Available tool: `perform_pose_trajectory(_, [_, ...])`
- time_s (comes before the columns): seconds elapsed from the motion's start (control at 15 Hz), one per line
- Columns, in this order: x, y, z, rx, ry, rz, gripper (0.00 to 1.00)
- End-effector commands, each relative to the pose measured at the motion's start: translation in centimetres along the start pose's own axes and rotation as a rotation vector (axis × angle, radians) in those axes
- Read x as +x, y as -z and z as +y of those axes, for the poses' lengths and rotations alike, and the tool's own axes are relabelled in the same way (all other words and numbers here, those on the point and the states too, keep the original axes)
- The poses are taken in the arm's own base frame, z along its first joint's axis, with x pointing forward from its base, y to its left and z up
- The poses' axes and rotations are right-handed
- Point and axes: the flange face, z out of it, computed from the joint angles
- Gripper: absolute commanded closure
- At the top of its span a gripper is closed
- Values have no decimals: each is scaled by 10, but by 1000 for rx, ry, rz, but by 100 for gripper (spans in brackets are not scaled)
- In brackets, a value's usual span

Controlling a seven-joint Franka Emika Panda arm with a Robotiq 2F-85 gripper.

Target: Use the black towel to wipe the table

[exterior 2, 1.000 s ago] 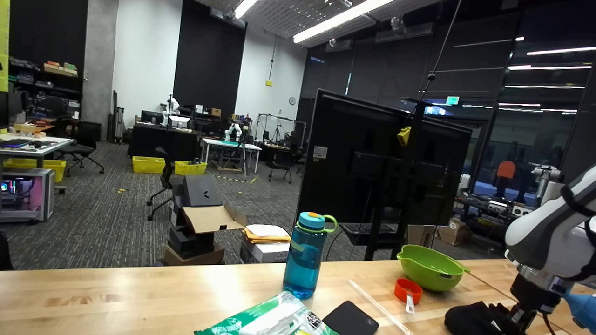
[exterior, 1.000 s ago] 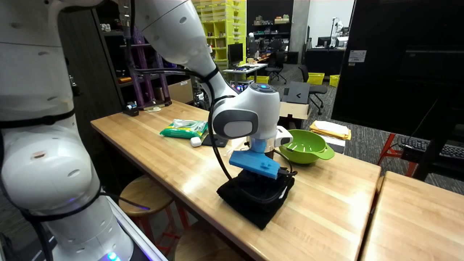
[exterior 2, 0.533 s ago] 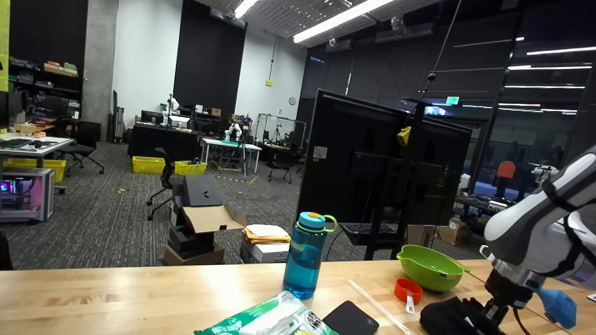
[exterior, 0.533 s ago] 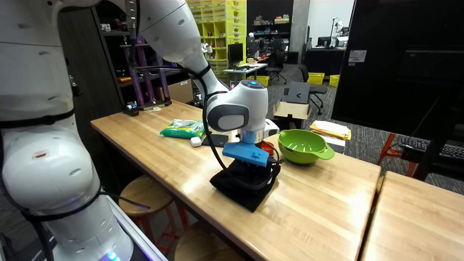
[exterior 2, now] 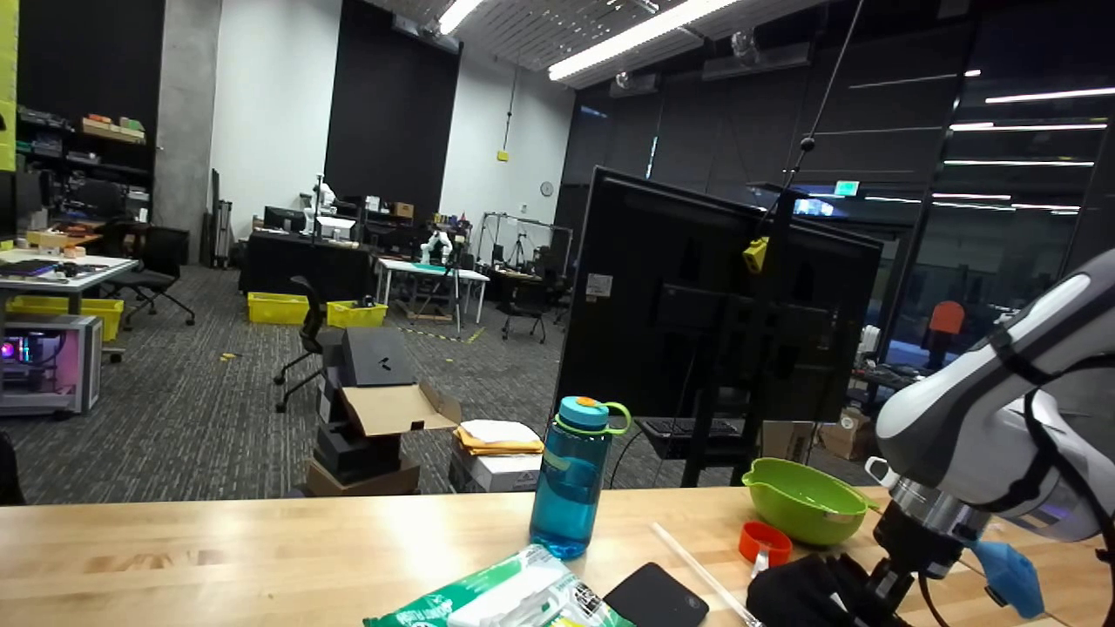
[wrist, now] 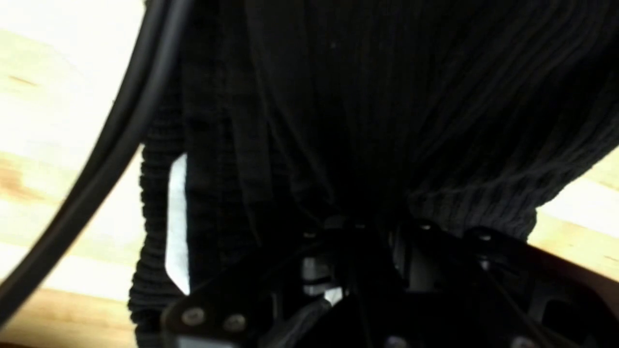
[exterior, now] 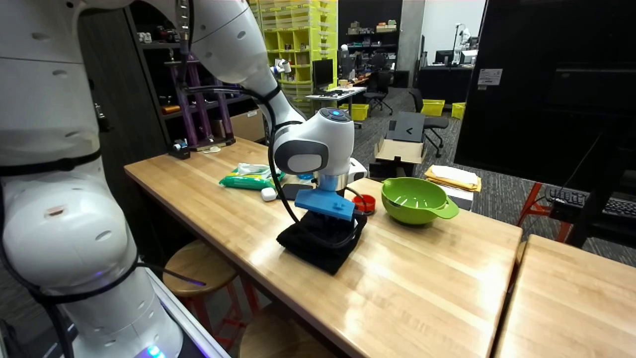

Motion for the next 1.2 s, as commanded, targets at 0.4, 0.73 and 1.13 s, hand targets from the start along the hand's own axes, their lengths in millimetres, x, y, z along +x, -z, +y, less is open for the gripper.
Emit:
perform_pose_trajectory(0.4, [-41, -23, -5, 30, -53, -60, 97])
perform_pose_trajectory(0.73, [-66, -16, 1, 36, -93, -61, 97])
perform_pose_trajectory(1.13, [-33, -17, -16, 43, -17, -65, 97])
